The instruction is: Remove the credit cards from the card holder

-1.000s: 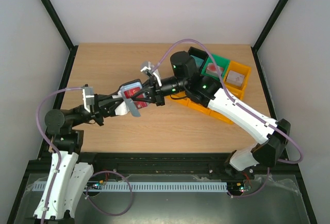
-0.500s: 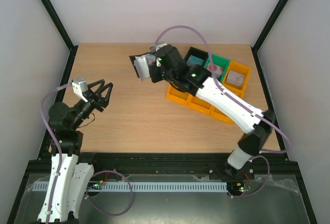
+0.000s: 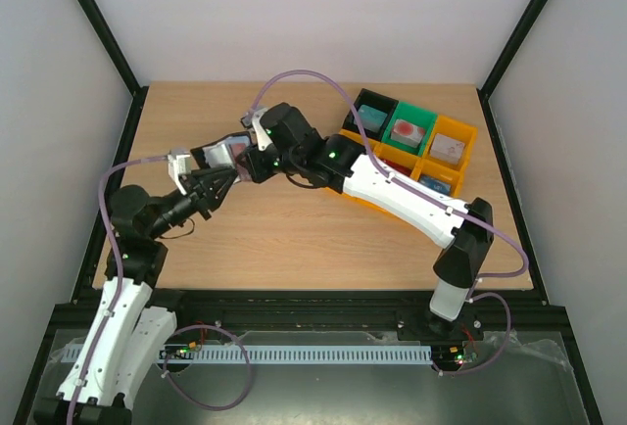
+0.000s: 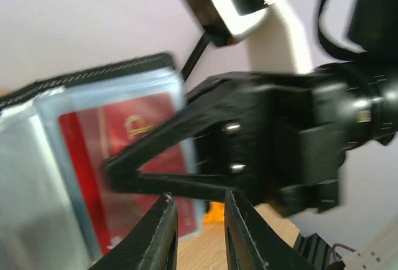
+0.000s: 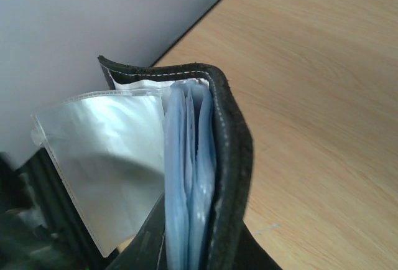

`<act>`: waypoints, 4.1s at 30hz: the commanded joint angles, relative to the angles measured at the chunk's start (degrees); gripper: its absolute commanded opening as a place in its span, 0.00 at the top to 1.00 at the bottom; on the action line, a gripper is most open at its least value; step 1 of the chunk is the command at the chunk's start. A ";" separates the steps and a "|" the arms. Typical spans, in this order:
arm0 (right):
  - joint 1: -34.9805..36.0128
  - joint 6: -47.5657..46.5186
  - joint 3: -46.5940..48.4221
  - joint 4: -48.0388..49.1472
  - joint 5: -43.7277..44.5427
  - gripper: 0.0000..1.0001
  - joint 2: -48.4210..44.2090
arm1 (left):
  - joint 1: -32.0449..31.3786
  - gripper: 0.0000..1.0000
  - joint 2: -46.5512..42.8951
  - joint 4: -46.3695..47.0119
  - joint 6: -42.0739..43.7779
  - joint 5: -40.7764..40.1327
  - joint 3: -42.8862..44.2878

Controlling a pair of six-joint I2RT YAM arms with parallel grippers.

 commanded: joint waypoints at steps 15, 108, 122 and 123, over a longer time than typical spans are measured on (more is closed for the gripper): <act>-2.97 9.18 -15.86 31.74 -30.83 0.98 -12.24 | 3.91 0.71 1.01 5.57 -10.68 0.87 -2.24; -5.29 12.15 -11.77 53.78 -27.09 0.98 -9.87 | 1.01 0.83 2.83 5.60 -12.09 15.60 4.68; -4.89 15.01 -11.16 56.63 -21.98 0.98 -9.01 | -0.12 0.76 2.96 6.42 -13.32 16.92 4.29; -4.62 15.07 -11.10 56.79 -21.42 0.98 -8.83 | -0.21 0.76 3.01 6.62 -13.40 16.86 4.35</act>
